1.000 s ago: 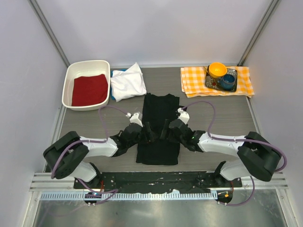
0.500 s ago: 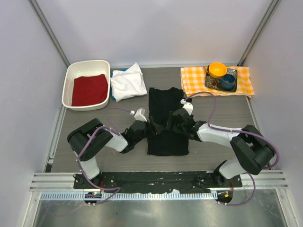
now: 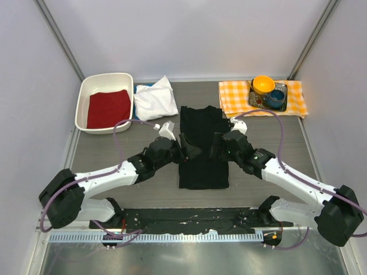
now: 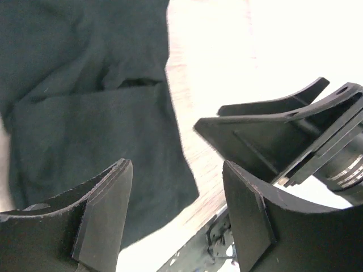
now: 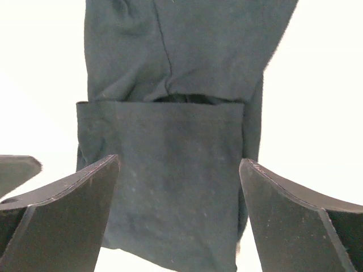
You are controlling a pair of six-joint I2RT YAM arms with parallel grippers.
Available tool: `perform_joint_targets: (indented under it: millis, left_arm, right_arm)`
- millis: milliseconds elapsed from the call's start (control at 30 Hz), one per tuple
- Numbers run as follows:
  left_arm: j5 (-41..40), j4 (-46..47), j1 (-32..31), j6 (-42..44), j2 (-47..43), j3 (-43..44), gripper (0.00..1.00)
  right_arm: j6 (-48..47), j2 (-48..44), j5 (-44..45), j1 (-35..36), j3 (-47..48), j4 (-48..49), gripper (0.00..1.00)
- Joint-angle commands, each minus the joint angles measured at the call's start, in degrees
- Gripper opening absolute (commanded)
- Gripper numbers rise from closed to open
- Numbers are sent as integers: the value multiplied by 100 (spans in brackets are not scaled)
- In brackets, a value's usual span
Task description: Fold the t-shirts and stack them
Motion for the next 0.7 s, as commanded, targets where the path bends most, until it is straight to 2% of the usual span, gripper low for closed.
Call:
perform_joint_targets:
  millis: [0, 167, 233, 300, 333, 667]
  left_arm:
    - [67, -1915, -13, -199, -614, -283, 68]
    - [32, -2461, -56, -849, -1404, -1204, 60]
    - [-21, -2522, -100, -1069, -1608, -1400, 55]
    - [-47, -2567, -162, -1201, -1801, -1576, 43]
    - [-47, -2549, -179, -1245, -1837, -1672, 42]
    - [-135, -1883, -522, -1518, -1600, -1901, 41]
  right_arm:
    - [37, -380, 32, 29, -4, -898, 93]
    - [204, -776, -90, 20, -276, -1206, 93]
    - [257, -934, -117, 20, -338, -1284, 92]
    - [292, -1022, -170, 20, -382, -1302, 92]
    - [310, -1040, -170, 29, -408, -1337, 92]
    - [450, -1321, -232, 29, -698, -1452, 92]
